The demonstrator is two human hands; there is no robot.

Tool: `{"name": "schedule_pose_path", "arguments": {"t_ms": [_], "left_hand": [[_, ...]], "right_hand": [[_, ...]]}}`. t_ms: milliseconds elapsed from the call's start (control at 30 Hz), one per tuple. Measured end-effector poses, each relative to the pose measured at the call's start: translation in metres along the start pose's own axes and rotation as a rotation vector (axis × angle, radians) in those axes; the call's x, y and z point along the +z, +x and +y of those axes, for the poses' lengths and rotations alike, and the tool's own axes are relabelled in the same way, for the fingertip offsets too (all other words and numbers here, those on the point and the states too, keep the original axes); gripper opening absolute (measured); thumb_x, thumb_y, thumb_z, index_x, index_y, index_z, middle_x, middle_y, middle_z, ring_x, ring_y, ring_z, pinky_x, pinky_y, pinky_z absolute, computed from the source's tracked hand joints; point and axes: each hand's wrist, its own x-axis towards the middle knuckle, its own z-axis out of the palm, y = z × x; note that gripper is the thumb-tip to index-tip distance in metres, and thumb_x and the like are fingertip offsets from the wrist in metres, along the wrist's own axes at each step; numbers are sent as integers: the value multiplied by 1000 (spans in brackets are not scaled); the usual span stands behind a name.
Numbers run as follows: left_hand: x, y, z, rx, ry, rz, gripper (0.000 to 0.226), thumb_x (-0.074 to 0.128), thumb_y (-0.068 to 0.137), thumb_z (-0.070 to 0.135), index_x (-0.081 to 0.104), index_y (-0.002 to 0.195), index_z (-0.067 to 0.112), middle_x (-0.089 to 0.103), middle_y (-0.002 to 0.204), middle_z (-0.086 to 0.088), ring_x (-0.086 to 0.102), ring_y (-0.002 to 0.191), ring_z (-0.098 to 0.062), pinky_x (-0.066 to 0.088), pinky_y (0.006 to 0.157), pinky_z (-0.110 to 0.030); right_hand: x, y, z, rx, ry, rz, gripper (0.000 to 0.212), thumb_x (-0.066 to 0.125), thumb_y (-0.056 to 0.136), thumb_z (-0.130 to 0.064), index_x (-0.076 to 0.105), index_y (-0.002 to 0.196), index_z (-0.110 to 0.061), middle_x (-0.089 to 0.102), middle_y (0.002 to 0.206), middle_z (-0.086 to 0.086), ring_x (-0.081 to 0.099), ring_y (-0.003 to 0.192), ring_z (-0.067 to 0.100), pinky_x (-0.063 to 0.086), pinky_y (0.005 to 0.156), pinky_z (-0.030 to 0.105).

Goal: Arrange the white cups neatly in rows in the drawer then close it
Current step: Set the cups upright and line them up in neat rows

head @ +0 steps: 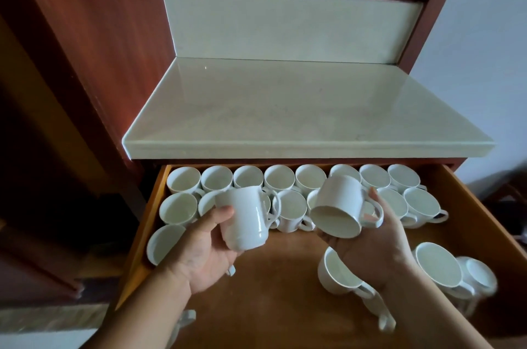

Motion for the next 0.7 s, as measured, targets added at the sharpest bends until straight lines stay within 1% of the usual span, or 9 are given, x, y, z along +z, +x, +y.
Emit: {"name": "schedule_pose_path", "arguments": {"t_ms": [67, 133, 167, 233, 367, 467, 533, 600, 700], "left_hand": [[1, 1, 0, 10, 69, -35, 99, 100, 53, 29, 58, 142, 12, 60, 142, -20, 56, 133, -39, 43, 111, -56], [2, 1, 0, 18, 135, -36, 101, 102, 47, 33, 62, 139, 14, 63, 140, -18, 59, 130, -37, 46, 109, -54], [0, 1, -1, 33, 154, -26, 101, 102, 45, 33, 64, 137, 16, 64, 138, -17, 61, 128, -36, 49, 106, -53], [-3, 3, 0, 59, 202, -6, 97, 100, 45, 33, 66, 134, 19, 65, 138, -15, 62, 127, -33, 49, 106, -51], [0, 0, 3, 69, 283, -21, 94, 99, 45, 37, 68, 132, 22, 66, 137, -11, 62, 128, -28, 49, 102, -43], [2, -2, 3, 119, 351, -48, 70, 90, 57, 29, 72, 125, 24, 69, 132, -11, 66, 121, -25, 57, 89, -35], [2, -1, 3, 168, 403, -86, 68, 81, 65, 25, 67, 130, 20, 68, 131, -12, 70, 112, -24, 60, 82, -34], [0, 1, 3, 209, 494, -114, 69, 81, 66, 21, 63, 133, 19, 67, 129, -13, 67, 113, -27, 59, 90, -41], [-6, 1, 0, 244, 658, -105, 74, 86, 62, 19, 62, 131, 28, 67, 129, -9, 62, 123, -30, 54, 98, -46]], "right_hand": [[-9, 8, 2, 29, 109, 29, 77, 73, 77, -59, 59, 137, -13, 69, 124, 15, 67, 112, 32, 48, 103, 45], [-10, 8, 4, 27, 111, 82, 88, 75, 70, -65, 57, 140, -15, 68, 119, 15, 66, 102, 34, 50, 94, 43], [-11, 10, 5, 39, 124, 76, 87, 73, 73, -66, 57, 141, -15, 66, 118, 16, 64, 99, 35, 51, 88, 44], [-17, 13, 8, 78, 136, -14, 71, 66, 80, -62, 64, 130, -11, 65, 115, 20, 63, 100, 41, 49, 94, 55], [-9, 8, 6, 22, 51, -99, 39, 48, 96, -30, 71, 116, -6, 67, 124, 26, 62, 112, 55, 38, 99, 77], [-13, 10, 8, 11, -30, -122, 40, 43, 97, -23, 79, 102, -5, 64, 127, 30, 60, 120, 49, 40, 103, 70], [-16, 14, 10, -6, -130, -128, 40, 47, 94, -27, 76, 109, -4, 62, 131, 28, 62, 114, 42, 49, 97, 56], [-17, 16, 12, -63, -219, -99, 47, 61, 83, -34, 70, 118, -6, 67, 127, 24, 67, 103, 36, 51, 84, 45], [-23, 23, 18, -100, -316, -28, 63, 83, 69, -40, 68, 122, -8, 70, 122, 20, 69, 104, 34, 50, 87, 44]]}}
